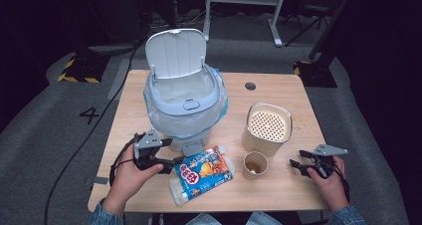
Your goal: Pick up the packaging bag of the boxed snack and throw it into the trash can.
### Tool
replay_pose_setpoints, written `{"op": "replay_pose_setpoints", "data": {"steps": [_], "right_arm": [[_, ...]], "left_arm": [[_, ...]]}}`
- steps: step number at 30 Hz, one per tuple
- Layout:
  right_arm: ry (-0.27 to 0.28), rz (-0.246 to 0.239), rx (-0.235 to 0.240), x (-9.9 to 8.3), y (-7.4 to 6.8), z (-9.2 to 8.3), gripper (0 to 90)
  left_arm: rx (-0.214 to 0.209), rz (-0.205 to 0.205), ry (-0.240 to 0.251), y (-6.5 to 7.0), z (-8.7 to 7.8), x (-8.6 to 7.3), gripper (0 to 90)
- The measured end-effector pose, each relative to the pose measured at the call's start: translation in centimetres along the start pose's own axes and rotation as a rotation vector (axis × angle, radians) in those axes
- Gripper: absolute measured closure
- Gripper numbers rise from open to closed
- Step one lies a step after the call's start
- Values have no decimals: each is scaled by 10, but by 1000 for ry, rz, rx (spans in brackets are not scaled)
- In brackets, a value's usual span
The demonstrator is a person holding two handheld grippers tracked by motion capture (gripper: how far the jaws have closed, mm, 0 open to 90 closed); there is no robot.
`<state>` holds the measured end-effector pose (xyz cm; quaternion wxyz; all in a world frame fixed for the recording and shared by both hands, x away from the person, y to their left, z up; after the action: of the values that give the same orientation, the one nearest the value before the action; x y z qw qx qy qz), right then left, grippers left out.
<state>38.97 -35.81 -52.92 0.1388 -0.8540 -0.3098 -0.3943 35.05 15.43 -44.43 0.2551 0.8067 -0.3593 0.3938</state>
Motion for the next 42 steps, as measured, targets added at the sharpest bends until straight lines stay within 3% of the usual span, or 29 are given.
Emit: {"op": "replay_pose_setpoints", "data": {"steps": [7,13,22,25,29,34,42], "right_arm": [[-1,0,0,0,0,0,375],[-2,0,-1,0,0,0,374],[-2,0,-1,0,0,0,375],[-2,0,-1,0,0,0,375],[-2,0,-1,0,0,0,374],[-1,0,0,0,0,0,375],[-2,0,-1,0,0,0,375]], "left_arm": [[-17,-16,-87,-5,29,-22,258],[-59,-9,-163,-6,43,-31,407],[-106,-69,-221,-9,58,-36,522],[-121,-60,-255,-8,62,-36,579],[-146,-45,-276,-5,62,-34,768],[-170,-56,-263,-4,56,-31,882],[-193,-26,-176,6,36,-14,895]]}}
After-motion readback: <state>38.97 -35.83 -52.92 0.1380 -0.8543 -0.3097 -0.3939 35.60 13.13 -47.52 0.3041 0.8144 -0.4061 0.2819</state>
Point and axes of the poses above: each handheld gripper's, and its own axes: z roughly forward along the jaws, x roughly out of its top, y roughly to its right, the point moved 4 cm from there along z, roughly forward along the jaws
